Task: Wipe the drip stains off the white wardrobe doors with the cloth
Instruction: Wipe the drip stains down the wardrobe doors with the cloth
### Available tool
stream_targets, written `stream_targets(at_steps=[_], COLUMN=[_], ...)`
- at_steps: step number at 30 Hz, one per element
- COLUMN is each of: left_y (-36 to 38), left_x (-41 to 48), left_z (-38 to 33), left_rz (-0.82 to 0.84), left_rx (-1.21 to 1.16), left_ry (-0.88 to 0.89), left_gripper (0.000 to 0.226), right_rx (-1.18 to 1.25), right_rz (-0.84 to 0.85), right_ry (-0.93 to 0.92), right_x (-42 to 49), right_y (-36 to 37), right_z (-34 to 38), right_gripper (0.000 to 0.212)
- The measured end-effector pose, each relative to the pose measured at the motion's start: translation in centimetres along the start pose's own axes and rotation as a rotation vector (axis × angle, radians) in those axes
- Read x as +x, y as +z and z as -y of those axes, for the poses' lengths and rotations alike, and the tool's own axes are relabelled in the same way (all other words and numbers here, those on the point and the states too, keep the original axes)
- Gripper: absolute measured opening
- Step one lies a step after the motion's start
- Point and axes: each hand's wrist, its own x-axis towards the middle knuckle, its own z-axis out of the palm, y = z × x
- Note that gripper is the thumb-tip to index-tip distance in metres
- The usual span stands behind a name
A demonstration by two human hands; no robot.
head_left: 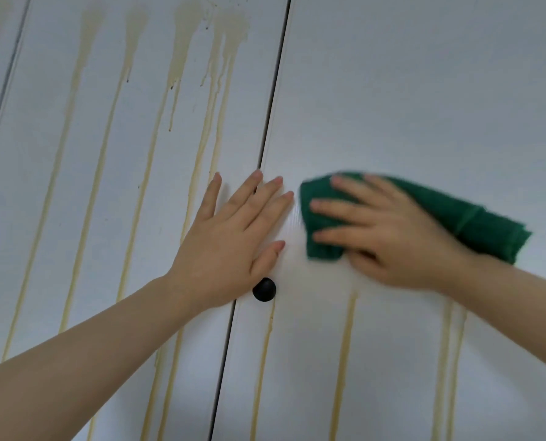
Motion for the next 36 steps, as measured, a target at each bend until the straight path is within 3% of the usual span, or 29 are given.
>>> stream_targets(at_steps=[2, 4, 8, 10, 15, 16, 19, 21, 25, 27, 30, 32, 34, 36], left_y=[0.3, 0.7, 1.4, 1.6, 1.8, 1.8, 1.8, 1.7, 1.3, 1.1, 1.2, 1.4, 1.5, 1.7], left_x=[-0.1, 0.0, 0.0, 0.2, 1.3, 1.5, 1.7, 1.9, 2.8, 3.1, 3.2, 3.2, 3.2, 3.1], left_z=[-0.7, -1.7, -3.1, -3.4, -4.6, -5.1, -6.4, -7.2, -8.4, -9.0, -9.6, -9.9, -10.2, -10.6], left_rz=[-0.009, -0.022, -0.024, -0.032, -0.097, -0.108, -0.121, -0.121, -0.137, -0.135, -0.124, -0.115, -0.109, -0.112], left_rx=[-0.011, -0.023, -0.025, -0.031, -0.065, -0.066, -0.061, -0.051, -0.065, -0.078, -0.089, -0.083, -0.080, -0.084], left_ry=[0.007, -0.014, -0.019, -0.017, -0.064, -0.056, 0.047, 0.099, 0.053, 0.028, 0.044, 0.056, 0.056, 0.043], left_gripper=[0.057, 0.057, 0.056, 0.054, 0.055, 0.055, 0.051, 0.051, 0.056, 0.056, 0.056, 0.055, 0.055, 0.056], right_rx=[-0.051, -0.084, 0.022, -0.020, -0.096, -0.102, -0.010, -0.058, -0.153, -0.176, -0.099, -0.130, -0.212, -0.203], right_rz=[-0.081, -0.140, 0.034, 0.096, -0.138, -0.146, 0.015, 0.093, -0.107, -0.182, -0.027, 0.066, 0.026, -0.130], right_ry=[0.232, 0.326, -0.075, -0.144, 0.331, 0.302, -0.074, -0.143, 0.334, 0.412, 0.031, -0.119, 0.003, 0.287], right_x=[0.0, -0.8, -4.6, -5.3, -5.0, -5.4, -7.3, -8.0, -8.2, -8.8, -11.3, -12.5, -12.6, -11.9], right_y=[-0.8, -0.3, 0.7, -0.2, -0.7, -0.1, 0.1, -0.9, -2.5, -1.5, -0.1, -0.9, -1.6, -1.8], right_z=[-1.5, -0.2, 3.2, 1.0, -0.6, 0.4, 2.0, -0.5, -4.4, -2.5, 1.0, -0.3, -2.5, -2.3], right_gripper=[0.039, 0.040, 0.035, 0.035, 0.038, 0.037, 0.034, 0.034, 0.037, 0.038, 0.034, 0.032, 0.032, 0.033])
